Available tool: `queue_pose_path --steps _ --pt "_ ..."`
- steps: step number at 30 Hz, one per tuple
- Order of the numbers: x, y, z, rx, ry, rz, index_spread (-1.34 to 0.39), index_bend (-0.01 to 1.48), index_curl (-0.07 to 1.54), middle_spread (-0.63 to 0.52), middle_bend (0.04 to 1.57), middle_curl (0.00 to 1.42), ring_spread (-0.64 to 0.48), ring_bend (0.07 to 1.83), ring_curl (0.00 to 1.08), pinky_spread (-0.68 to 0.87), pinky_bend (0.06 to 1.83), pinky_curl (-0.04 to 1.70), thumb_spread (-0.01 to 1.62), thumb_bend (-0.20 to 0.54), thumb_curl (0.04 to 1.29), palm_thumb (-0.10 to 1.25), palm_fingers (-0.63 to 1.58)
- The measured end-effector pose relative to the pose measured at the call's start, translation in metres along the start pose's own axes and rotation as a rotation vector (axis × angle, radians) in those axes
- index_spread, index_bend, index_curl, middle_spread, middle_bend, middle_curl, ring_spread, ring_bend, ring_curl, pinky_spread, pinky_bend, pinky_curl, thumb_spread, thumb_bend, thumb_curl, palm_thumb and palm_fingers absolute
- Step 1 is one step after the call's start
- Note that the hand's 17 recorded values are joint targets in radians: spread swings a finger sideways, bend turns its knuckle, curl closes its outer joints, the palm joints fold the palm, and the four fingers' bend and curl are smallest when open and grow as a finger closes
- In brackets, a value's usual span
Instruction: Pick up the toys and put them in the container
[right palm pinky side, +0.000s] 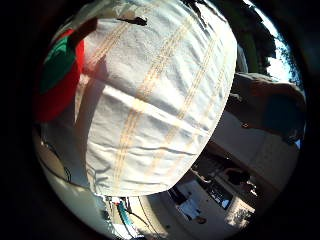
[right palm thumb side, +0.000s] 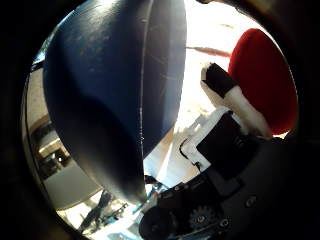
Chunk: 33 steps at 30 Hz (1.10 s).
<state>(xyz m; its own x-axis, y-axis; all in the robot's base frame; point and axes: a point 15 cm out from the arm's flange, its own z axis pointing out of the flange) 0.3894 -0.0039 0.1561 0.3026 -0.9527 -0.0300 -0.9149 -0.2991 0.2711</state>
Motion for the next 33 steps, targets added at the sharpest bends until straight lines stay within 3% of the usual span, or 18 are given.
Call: queue_pose_path --steps 1,5,8,13,19,25,29,33 --pt "0.002 0.002 0.0 -0.007 0.009 -0.002 -0.2 0.07 0.25 -0.08 0.38 0.43 0.18 0.77 0.4 0.45 0.79 0.27 1.1 -0.024 0.41 0.8 0.9" --pt "0.001 0.009 0.001 -0.034 0.011 -0.005 -0.31 0.11 0.17 -0.13 0.66 0.58 0.1 1.09 0.54 0.42 0.95 0.36 1.09 -0.027 0.42 0.81 1.06" --pt "0.0 0.01 -0.006 -0.023 0.016 -0.007 -0.41 0.19 0.14 -0.17 0.86 0.7 0.04 1.19 0.63 0.37 1.16 0.46 1.08 -0.017 0.44 0.84 1.15" --pt "-0.001 0.028 -0.025 -0.029 -0.008 0.036 -0.57 0.36 0.14 -0.2 1.01 0.81 -0.03 1.28 0.69 0.29 1.36 0.58 1.06 0.011 0.51 0.98 1.14" --pt "-0.009 0.067 -0.079 -0.076 -0.037 0.063 -0.71 0.51 0.14 -0.21 1.09 0.9 -0.07 1.34 0.73 0.23 1.45 0.66 1.1 -0.007 0.55 1.02 1.06" --pt "-0.061 0.095 -0.164 0.009 -0.09 -0.007 -0.84 0.6 0.12 -0.22 1.12 0.96 -0.09 1.38 0.76 0.19 1.48 0.72 1.14 -0.013 0.59 1.01 1.0" --pt "-0.105 0.085 -0.21 0.112 -0.116 -0.09 -0.91 0.64 0.11 -0.23 1.14 0.99 -0.1 1.4 0.77 0.17 1.5 0.75 1.16 -0.014 0.61 1.01 0.97" --pt "-0.155 0.048 -0.237 0.214 -0.163 -0.144 -0.96 0.68 0.08 -0.23 1.15 1.01 -0.1 1.42 0.77 0.16 1.5 0.77 1.18 -0.015 0.62 1.0 0.95"
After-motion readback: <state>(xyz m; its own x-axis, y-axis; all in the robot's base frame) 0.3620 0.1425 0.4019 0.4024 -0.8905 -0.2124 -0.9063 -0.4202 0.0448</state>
